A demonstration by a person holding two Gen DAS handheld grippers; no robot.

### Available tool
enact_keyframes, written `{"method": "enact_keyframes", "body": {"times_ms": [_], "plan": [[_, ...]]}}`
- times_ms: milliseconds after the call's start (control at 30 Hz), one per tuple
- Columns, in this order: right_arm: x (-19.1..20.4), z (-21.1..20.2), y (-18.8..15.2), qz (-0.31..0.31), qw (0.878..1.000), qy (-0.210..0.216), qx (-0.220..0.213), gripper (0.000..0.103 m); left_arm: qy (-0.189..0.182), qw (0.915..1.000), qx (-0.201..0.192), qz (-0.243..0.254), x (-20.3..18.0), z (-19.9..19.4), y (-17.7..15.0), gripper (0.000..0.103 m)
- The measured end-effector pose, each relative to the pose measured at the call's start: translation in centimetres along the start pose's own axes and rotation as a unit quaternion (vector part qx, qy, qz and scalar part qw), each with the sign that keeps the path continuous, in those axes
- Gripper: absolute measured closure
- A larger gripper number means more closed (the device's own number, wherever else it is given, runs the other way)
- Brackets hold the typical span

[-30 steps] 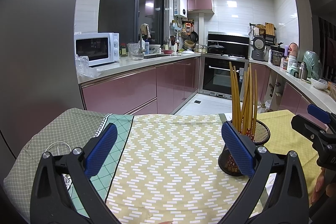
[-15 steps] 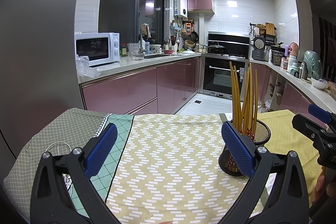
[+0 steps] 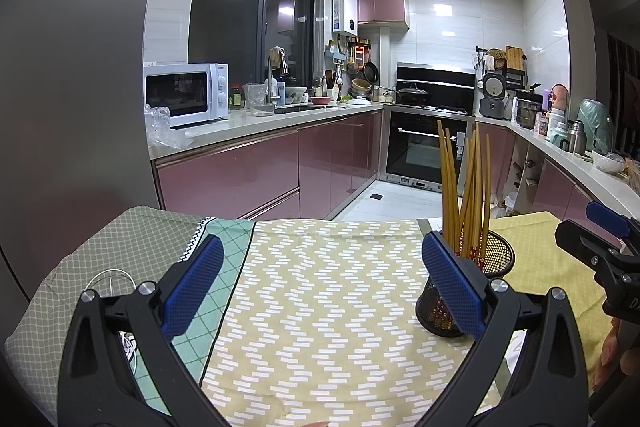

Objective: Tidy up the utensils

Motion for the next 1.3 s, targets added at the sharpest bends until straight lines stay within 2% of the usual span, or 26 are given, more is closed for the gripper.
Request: {"method": "enact_keyframes", "body": {"times_ms": [1300], "plan": [[0.0, 0.1, -0.2, 0.002, 1.000, -0.003, 0.002, 0.006, 0.004, 0.9997, -0.024, 0.005, -0.5, -1.0, 0.8, 0.005]]}}
Point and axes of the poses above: each gripper's, at about its wrist camera, not at the fingertips, and z roughly the way its jaws point, x to its left, y to its top, the point moved 10 cm from there along z, roughly the way its jaws point, and after that the axes turned 3 degrees about z, right-handed, at the moved point
